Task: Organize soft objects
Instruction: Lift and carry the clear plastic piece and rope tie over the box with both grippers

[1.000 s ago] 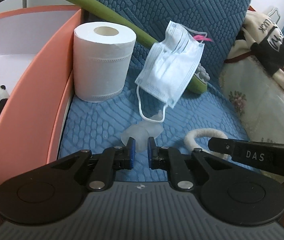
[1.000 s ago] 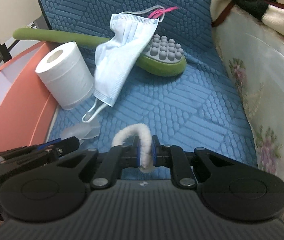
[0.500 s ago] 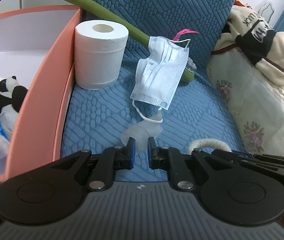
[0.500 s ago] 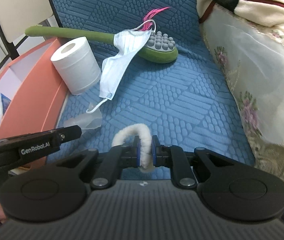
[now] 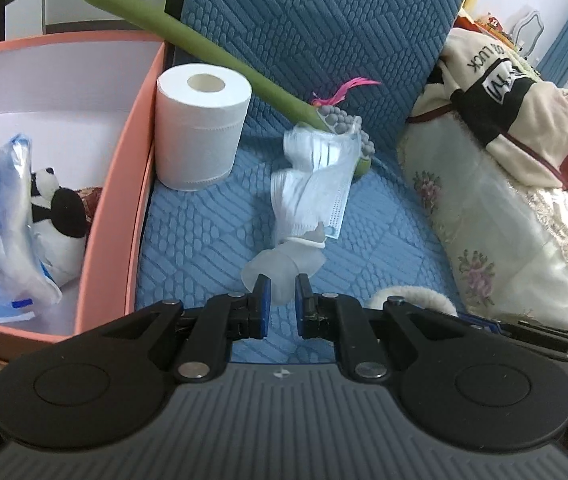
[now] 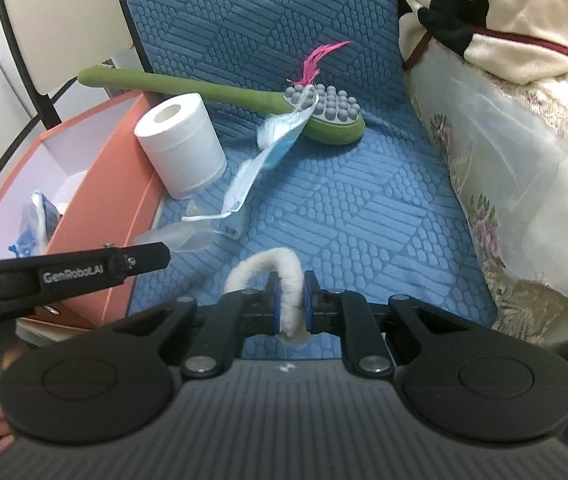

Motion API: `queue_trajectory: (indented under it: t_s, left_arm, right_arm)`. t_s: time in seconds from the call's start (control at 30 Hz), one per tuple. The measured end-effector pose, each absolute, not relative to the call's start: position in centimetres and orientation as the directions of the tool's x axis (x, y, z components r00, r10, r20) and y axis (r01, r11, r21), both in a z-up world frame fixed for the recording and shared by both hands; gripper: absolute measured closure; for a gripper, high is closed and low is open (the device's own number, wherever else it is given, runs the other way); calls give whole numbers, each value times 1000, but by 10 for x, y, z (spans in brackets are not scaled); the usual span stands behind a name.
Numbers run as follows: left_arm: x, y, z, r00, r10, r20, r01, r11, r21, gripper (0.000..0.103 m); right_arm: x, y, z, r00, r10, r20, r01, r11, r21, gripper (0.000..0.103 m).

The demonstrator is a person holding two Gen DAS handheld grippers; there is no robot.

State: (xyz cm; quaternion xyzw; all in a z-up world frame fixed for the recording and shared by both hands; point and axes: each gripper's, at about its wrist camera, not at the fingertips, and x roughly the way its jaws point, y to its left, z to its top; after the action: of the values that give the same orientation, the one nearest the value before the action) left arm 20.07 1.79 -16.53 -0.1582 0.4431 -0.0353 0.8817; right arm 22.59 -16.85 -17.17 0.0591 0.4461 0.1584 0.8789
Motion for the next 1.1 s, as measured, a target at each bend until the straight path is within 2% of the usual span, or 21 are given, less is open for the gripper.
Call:
queue_trajectory:
  t_s: [0.4,0.7,1.1]
  left_arm:
    - [203,41,-117,639,-239,-731,-30,942,-335,88]
    - [201,79,-87,664,-247,-706,-22,937,-349,88]
    - [181,154,-67,691,-200,-694,-76,935,-345,88]
  right_arm:
    - [233,-153,-120,611,365,-702,-255,931,261,88]
    - [236,-122,-103,636,396,-662,-293,918,268,88]
    - [242,-64,-90,598,450,-663,-344,892,294,88]
